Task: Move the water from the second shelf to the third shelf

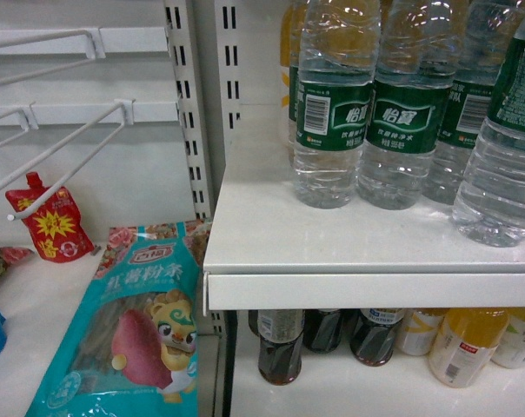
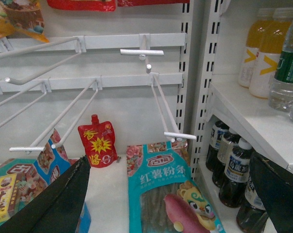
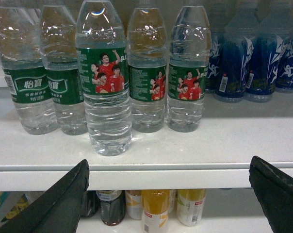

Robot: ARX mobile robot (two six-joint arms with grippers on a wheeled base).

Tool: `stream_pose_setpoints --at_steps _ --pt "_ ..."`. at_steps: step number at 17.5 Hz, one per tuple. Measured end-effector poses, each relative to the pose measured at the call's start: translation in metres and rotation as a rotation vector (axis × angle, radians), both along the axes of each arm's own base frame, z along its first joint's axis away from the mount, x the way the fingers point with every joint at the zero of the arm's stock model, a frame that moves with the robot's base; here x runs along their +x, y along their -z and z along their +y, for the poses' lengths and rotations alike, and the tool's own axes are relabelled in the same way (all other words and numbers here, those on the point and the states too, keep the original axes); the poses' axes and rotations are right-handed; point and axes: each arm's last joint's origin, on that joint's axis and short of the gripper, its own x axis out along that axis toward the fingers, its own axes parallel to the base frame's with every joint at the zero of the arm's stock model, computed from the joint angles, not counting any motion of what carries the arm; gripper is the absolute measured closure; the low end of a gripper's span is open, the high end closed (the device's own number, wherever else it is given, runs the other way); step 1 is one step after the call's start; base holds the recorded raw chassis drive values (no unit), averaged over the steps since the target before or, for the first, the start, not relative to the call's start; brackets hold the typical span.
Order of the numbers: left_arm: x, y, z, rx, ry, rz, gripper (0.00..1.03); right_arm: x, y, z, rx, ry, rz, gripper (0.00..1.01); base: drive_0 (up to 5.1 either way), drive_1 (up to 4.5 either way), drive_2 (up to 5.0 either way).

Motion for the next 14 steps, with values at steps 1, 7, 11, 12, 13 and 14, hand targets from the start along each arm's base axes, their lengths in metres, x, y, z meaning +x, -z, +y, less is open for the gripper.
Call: stream_pose_setpoints --at_steps 1,7,11,12,13,14 --pt "0.0000 0.0000 0.0000 0.000 0.000 0.000 0.05 0.0000 0.0000 0.0000 0.000 0.000 0.000 0.03 0.0 0.00 0.0" --pt "0.0000 -0.0002 0.0000 0.000 0.000 -0.002 0.05 0.0000 -0.0003 0.0000 0.000 0.000 -0.003 0.03 0.0 0.00 0.0" --pt "0.0000 -0.0001 0.0000 0.000 -0.001 -0.001 0.05 0.0000 -0.0001 0.0000 0.000 0.000 -0.001 0.03 0.0 0.00 0.0" --pt "0.0000 0.0000 0.0000 0.000 0.000 0.000 0.05 0.0000 0.0000 0.0000 0.000 0.000 0.000 0.03 0.0 0.00 0.0" --pt "0.0000 0.0000 0.0000 0.000 0.000 0.000 0.05 0.0000 0.0000 0.0000 -0.001 0.000 0.000 0.03 0.0 0.00 0.0" --pt "0.0000 0.0000 0.0000 0.000 0.000 0.000 0.05 0.0000 0.0000 0.0000 0.000 -0.001 0.000 0.03 0.0 0.00 0.0"
